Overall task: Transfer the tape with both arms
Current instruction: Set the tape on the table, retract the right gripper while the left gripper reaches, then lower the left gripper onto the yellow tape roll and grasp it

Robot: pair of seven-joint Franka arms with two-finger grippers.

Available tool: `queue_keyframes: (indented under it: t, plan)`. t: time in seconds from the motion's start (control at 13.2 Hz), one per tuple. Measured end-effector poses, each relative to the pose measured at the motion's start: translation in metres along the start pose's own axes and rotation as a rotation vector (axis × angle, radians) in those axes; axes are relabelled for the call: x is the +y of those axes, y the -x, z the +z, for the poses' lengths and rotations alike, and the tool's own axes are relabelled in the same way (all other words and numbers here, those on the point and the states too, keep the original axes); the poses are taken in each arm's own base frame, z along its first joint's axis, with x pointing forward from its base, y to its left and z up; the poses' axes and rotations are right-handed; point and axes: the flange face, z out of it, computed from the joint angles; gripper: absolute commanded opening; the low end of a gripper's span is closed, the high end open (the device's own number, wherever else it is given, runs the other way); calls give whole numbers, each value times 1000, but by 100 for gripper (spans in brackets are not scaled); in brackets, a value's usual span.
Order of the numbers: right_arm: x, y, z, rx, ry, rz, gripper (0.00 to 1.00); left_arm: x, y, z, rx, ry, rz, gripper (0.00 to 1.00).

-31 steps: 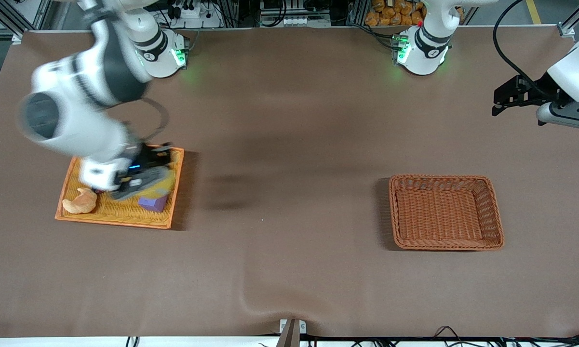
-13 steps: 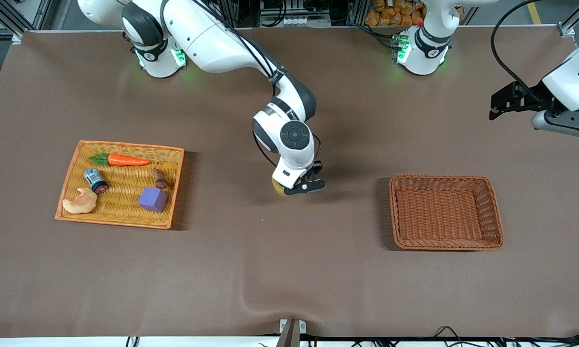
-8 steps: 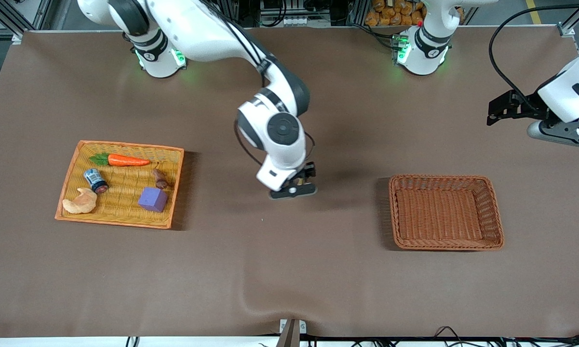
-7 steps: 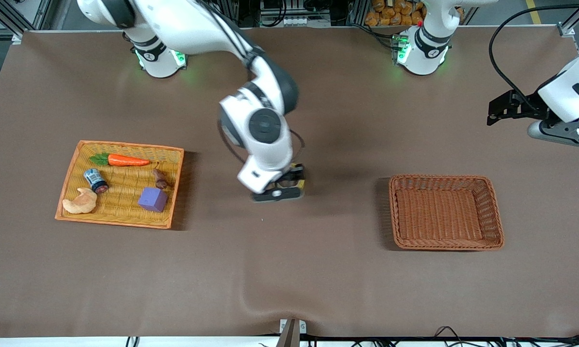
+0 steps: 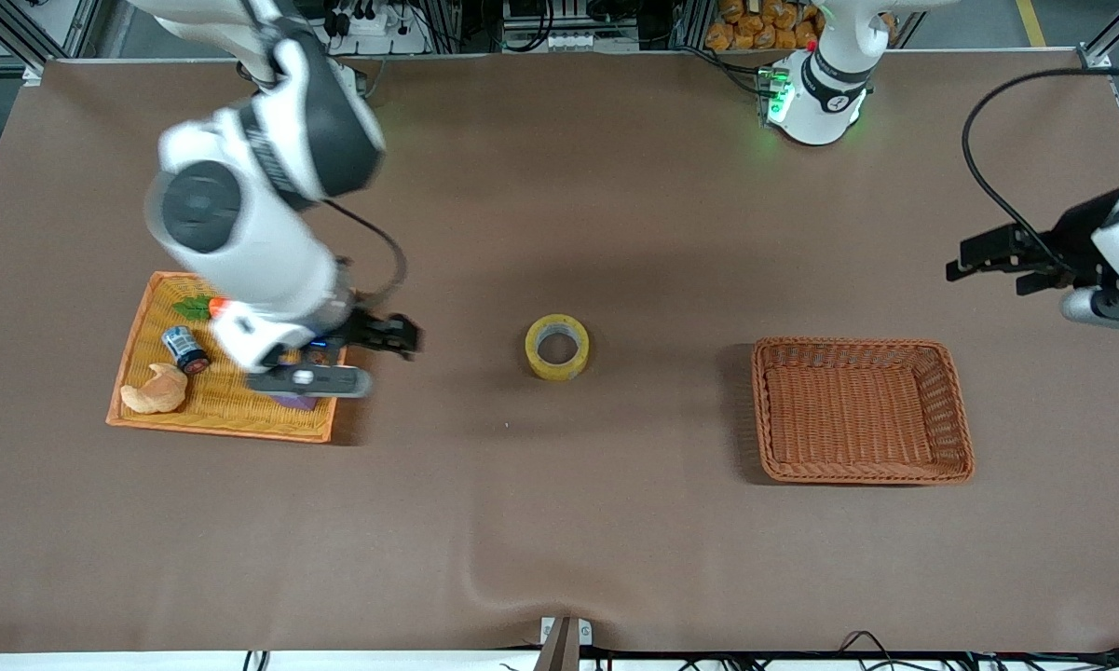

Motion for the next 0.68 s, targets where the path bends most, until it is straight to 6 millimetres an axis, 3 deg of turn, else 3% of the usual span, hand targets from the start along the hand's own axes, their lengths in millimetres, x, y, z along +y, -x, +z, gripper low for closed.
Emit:
queue_keyframes:
  t: [0.15,0.3,0.46,0.68]
  plan:
    - [89,-1,-35,-15,25,-65,100,-7,-9,12,-7,9,-38,100]
    - [164,4,-62,5,12,-82,100,5,-31,29,44,6,-73,100]
    - [200,17,-78,14,2,-76,100,55,-55,62,77,1,-88,100]
    - [217,48,-92,-61,-11,-52,100,134,-61,113,15,-15,-54,100]
